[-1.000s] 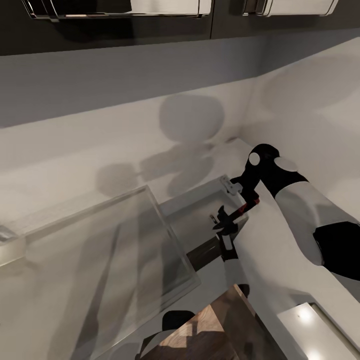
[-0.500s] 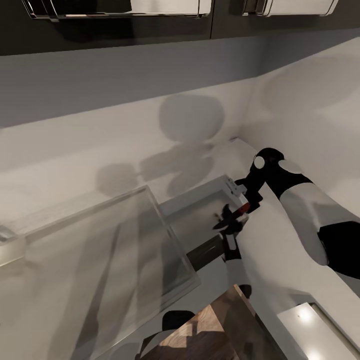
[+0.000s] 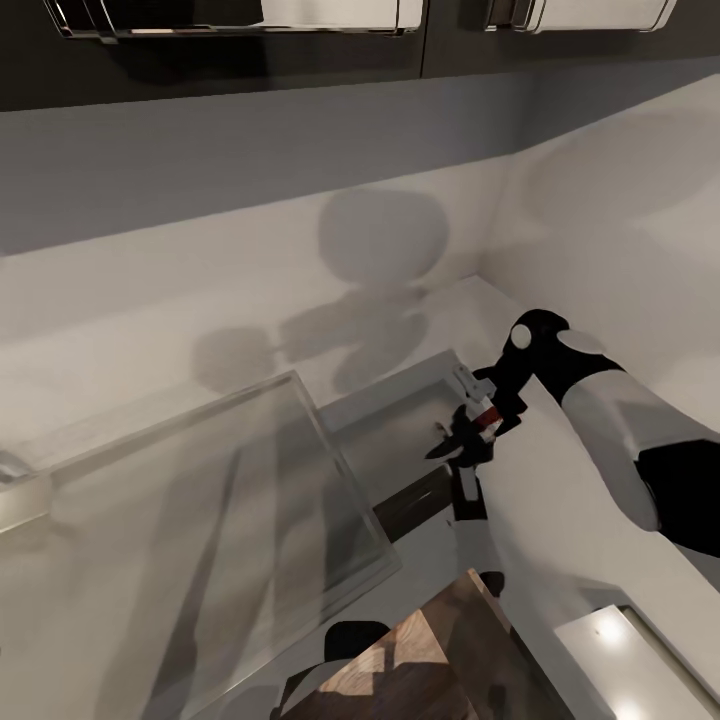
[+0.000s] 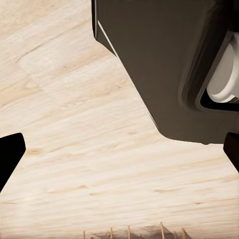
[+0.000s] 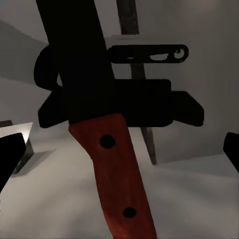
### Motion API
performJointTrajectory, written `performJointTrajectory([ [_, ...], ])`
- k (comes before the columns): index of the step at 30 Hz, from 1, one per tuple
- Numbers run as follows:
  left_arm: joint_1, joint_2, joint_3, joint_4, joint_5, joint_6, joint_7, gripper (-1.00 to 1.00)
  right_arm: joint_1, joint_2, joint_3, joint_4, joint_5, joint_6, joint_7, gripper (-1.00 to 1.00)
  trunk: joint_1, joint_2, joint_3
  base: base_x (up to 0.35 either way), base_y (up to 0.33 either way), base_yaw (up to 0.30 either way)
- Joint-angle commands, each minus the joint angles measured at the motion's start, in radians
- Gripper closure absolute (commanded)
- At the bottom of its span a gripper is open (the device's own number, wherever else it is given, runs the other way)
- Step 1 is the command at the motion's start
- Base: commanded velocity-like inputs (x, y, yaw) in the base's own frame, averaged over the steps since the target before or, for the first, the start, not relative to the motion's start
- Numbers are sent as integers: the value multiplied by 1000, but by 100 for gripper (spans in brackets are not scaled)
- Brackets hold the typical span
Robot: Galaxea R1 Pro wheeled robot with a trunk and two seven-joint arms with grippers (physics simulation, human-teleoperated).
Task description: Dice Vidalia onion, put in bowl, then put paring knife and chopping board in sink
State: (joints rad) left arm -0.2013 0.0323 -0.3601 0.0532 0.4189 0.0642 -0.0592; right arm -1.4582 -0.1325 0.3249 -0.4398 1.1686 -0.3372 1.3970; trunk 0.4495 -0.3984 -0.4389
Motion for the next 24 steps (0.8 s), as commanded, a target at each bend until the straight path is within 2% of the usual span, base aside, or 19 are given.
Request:
performJointTrajectory([
  [1,-1,0,-8,2,11,2,-5,-100,-1,-2,3,14,1,-8,-10,-100,0,-2,-1,0,0,0],
  [7,-1,0,-8,2,11,1,-5,-100,-1,-16,5,32,2,-11,-18,-100,0,-2,-1,0,0,0],
  [9,-1,0,-8,2,11,1,-5,-100,0,-33,6,34,2,-11,-19,-100,0,-2,-1,0,0,0],
  [12,-1,0,-8,2,11,1,-5,-100,1,-42,6,35,2,-11,-19,-100,0,-2,-1,0,0,0],
  [24,-1,-2,-8,2,11,1,-5,-100,1,-55,5,36,2,-11,-20,-100,0,-2,-1,0,0,0],
])
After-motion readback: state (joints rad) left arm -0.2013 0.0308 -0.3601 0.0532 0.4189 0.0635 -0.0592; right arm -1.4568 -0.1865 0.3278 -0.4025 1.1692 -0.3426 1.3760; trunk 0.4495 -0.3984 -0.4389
